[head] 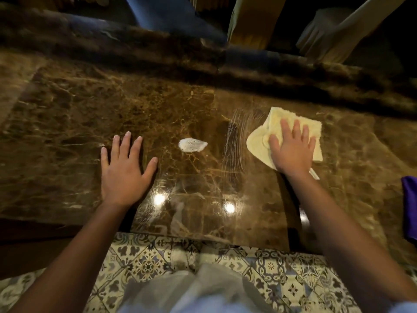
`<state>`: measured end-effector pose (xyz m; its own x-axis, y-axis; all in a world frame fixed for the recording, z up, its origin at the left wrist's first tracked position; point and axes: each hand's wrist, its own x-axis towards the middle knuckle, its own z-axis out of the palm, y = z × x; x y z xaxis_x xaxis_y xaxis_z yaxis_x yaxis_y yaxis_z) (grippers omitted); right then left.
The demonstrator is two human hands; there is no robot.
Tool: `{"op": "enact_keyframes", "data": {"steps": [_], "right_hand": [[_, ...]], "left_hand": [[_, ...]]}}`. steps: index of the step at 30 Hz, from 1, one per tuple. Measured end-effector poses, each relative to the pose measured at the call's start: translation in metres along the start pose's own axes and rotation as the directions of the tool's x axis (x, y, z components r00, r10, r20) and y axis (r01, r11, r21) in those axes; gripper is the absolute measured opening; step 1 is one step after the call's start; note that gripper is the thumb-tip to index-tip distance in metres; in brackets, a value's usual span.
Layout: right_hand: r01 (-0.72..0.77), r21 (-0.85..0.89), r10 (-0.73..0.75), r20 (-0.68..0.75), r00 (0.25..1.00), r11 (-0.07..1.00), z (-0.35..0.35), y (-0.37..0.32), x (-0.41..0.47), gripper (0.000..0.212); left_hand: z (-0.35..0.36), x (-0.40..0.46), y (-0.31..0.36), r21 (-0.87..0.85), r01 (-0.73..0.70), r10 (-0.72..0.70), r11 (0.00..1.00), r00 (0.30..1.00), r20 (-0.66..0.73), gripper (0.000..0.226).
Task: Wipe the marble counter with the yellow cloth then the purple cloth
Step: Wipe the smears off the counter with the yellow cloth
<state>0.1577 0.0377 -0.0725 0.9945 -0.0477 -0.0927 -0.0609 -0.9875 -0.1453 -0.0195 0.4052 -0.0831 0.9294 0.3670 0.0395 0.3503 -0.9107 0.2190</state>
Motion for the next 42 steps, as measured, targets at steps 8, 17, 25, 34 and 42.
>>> {"op": "enact_keyframes", "data": {"steps": [8,17,25,34,42], "right_hand": [[0.142,-0.019,-0.141,0.047,0.989,0.99,0.002,-0.063,0.061,0.063],[0.583,-0.014,-0.577,0.126,0.807,0.812,0.013,0.024,-0.135,0.063],[0.376,-0.027,-0.374,0.062,0.925,0.926,0.003,-0.024,0.039,0.067],[0.522,0.002,-0.521,0.083,0.85,0.853,0.012,-0.075,0.022,0.062],[0.699,0.021,-0.694,0.14,0.706,0.715,0.013,0.012,-0.119,0.06]], "left_hand": [[-0.001,-0.002,0.002,0.025,0.018,-0.018,1.0,1.0,-0.009,0.072],[0.0,0.0,0.003,0.02,0.039,-0.039,0.999,0.999,-0.001,0.075],[0.0,0.001,0.003,0.006,0.045,-0.045,0.999,0.999,-0.007,0.074],[-0.002,0.0,0.004,0.018,0.041,-0.041,0.999,0.999,-0.001,0.073],[0.0,0.001,0.003,0.0,0.044,-0.044,0.999,0.999,0.004,0.076]]}}
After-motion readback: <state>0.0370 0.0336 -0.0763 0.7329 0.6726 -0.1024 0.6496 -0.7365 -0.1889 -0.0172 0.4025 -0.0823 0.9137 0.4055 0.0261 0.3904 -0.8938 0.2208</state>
